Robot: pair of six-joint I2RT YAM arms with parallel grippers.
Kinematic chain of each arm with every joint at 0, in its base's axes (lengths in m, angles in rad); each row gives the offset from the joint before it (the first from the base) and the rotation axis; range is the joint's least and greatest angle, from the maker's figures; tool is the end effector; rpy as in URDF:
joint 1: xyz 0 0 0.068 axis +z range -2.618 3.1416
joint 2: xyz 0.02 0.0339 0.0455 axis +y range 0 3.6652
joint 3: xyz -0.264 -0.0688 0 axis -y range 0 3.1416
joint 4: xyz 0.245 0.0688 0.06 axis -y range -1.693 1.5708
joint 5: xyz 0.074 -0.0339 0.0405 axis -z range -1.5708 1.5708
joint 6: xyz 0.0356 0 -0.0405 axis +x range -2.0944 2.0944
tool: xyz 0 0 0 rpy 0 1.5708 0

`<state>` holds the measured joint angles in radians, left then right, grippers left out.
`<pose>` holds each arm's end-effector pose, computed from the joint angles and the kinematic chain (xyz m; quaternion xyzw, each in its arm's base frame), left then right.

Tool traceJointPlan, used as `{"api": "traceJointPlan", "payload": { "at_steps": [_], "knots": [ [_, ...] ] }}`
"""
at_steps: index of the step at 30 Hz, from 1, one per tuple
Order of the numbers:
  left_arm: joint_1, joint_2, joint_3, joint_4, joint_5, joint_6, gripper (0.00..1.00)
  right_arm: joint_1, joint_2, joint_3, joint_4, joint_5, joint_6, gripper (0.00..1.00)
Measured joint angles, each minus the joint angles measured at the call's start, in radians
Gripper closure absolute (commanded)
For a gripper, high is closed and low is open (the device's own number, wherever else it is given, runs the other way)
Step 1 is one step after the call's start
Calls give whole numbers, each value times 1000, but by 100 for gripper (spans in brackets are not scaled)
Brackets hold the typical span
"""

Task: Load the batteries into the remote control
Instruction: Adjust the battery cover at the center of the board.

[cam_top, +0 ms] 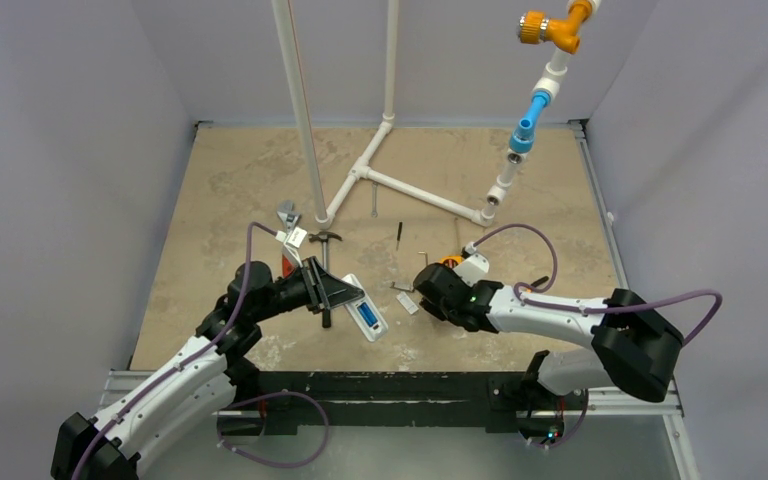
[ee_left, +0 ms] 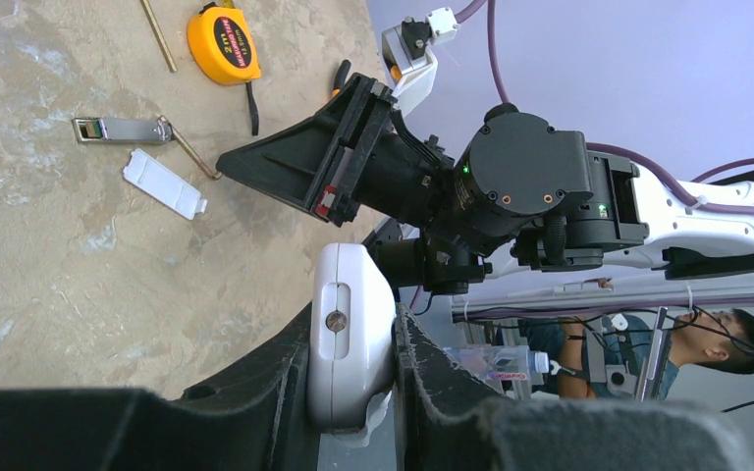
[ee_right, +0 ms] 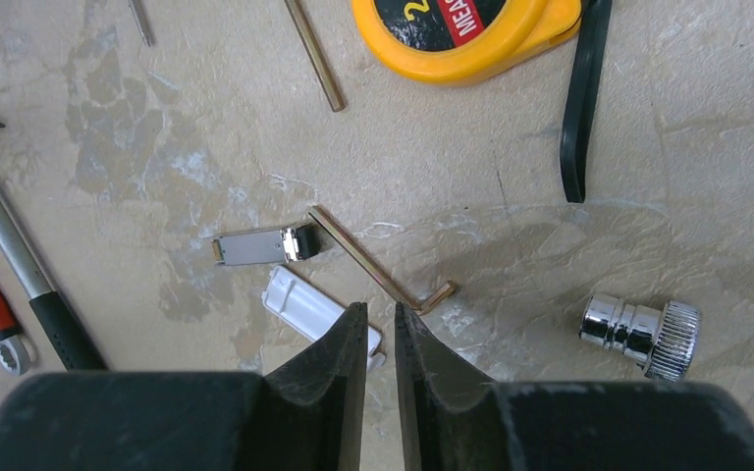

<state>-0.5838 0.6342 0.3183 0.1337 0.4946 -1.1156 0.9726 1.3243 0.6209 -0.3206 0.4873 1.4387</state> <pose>0.1262 -0.1036 0.2318 -0.0447 0.7601 -0.5902 0.2683 0.1467 0.1857 0.1667 0.2792 0.8941 0.1618 0.3105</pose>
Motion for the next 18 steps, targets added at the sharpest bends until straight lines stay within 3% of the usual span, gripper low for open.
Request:
{"api": "traceJointPlan", "payload": {
  "at_steps": [7,9,12,18],
  "knots": [
    [0,-3,0,0,0,0,100,-12,-5,0,0,0,-25,80],
    [0,-6,0,-1,0,0,100,-14,-16,2,1,0,-69,70],
    [0,-10,0,-1,0,0,100,-20,-51,2,29,-14,-190,62],
    [0,-11,0,-1,0,0,100,-31,-50,49,101,-151,-528,62]
  ]
}}
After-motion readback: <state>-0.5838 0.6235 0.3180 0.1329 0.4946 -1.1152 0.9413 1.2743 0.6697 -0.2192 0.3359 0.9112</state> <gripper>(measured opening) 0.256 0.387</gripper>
